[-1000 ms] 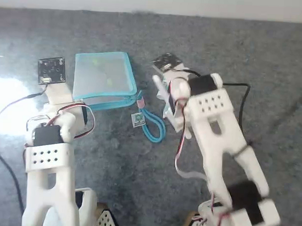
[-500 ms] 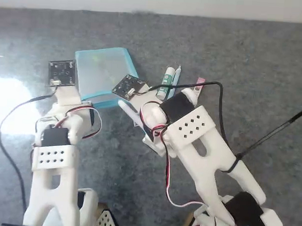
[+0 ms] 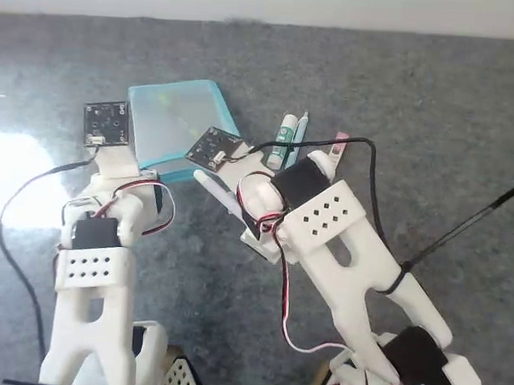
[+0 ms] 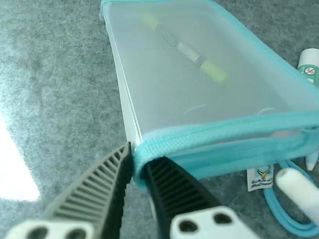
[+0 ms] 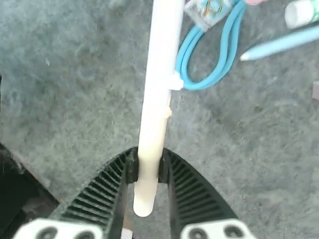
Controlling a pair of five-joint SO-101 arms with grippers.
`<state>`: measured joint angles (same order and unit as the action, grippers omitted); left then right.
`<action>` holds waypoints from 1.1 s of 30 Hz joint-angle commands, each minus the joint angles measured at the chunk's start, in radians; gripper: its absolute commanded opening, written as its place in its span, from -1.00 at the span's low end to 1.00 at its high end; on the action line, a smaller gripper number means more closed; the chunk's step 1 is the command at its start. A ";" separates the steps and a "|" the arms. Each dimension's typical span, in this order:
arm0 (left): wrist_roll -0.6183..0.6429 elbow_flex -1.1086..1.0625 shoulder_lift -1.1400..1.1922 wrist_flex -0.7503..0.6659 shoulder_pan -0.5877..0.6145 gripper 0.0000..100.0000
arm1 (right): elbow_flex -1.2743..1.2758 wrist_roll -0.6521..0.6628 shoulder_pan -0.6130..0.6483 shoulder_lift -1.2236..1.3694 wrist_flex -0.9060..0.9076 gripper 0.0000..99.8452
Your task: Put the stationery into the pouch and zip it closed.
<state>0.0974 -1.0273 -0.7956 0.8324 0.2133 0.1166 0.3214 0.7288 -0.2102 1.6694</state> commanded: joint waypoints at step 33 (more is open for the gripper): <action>-0.043 -0.027 -0.020 -0.011 -0.083 -0.98 | -1.111 -0.064 0.001 0.757 -0.025 -0.52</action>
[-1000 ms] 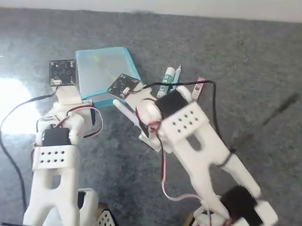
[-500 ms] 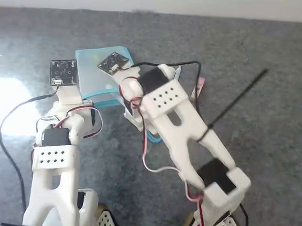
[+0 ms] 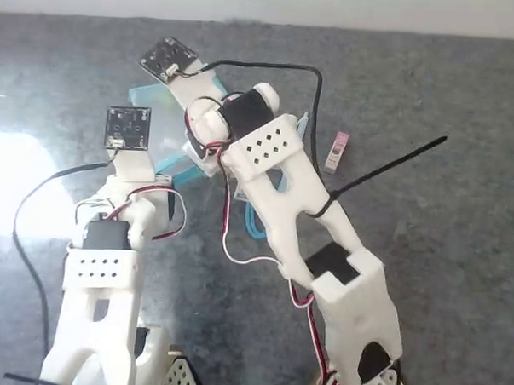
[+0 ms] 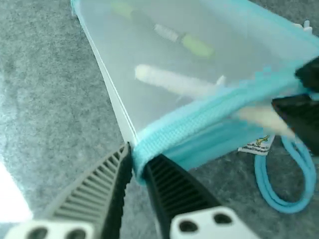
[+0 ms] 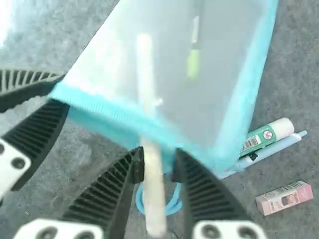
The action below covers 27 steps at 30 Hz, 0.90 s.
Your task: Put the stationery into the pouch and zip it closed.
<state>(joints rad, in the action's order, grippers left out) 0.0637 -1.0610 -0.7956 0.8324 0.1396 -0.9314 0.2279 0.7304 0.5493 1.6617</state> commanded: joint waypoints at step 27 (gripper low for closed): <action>0.034 0.038 -0.020 0.028 -0.008 -0.98 | 1.183 -0.020 -0.390 -0.716 -0.489 -0.38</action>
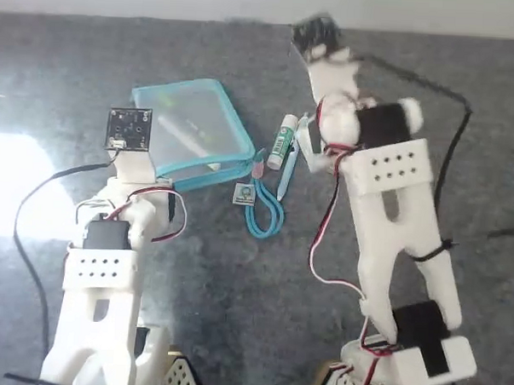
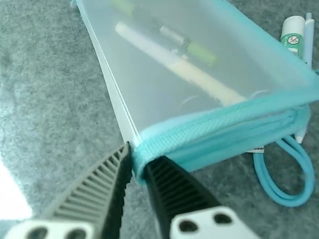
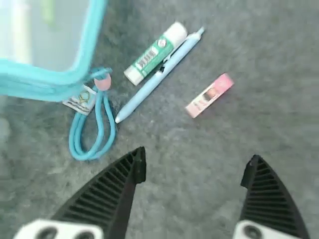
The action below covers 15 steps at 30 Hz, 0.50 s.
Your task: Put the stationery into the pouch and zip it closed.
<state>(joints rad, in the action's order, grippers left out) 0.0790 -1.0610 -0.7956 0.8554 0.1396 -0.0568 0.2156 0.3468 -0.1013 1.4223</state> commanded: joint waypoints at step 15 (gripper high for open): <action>0.020 0.090 -0.029 0.069 -0.006 -0.98 | 0.068 -0.371 0.024 0.424 -0.440 -0.38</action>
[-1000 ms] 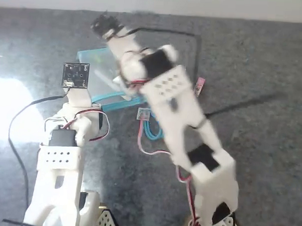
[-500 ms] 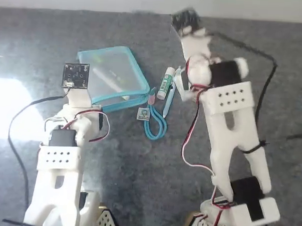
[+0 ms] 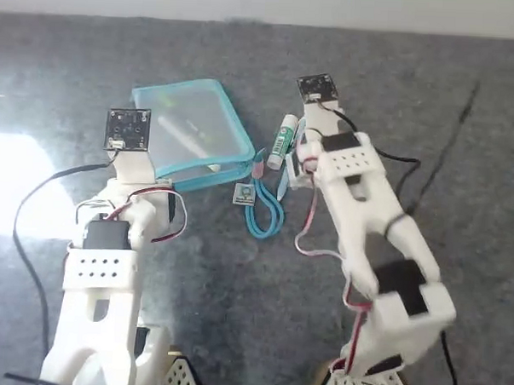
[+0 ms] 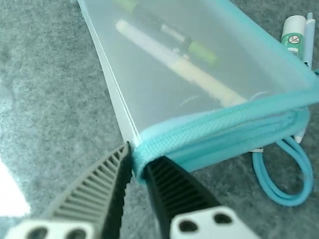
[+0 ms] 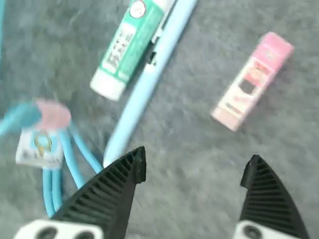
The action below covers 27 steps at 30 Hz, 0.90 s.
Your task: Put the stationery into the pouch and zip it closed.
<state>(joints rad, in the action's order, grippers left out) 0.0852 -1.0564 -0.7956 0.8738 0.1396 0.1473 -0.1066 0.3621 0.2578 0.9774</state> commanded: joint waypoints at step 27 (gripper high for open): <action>0.061 0.205 -0.328 0.155 0.089 -0.98 | -0.304 -0.052 0.050 0.298 0.064 -0.38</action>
<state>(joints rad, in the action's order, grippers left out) 0.1343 -0.8615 -1.0902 1.0549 0.2194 -0.1243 -0.1511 0.4235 0.5585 1.0372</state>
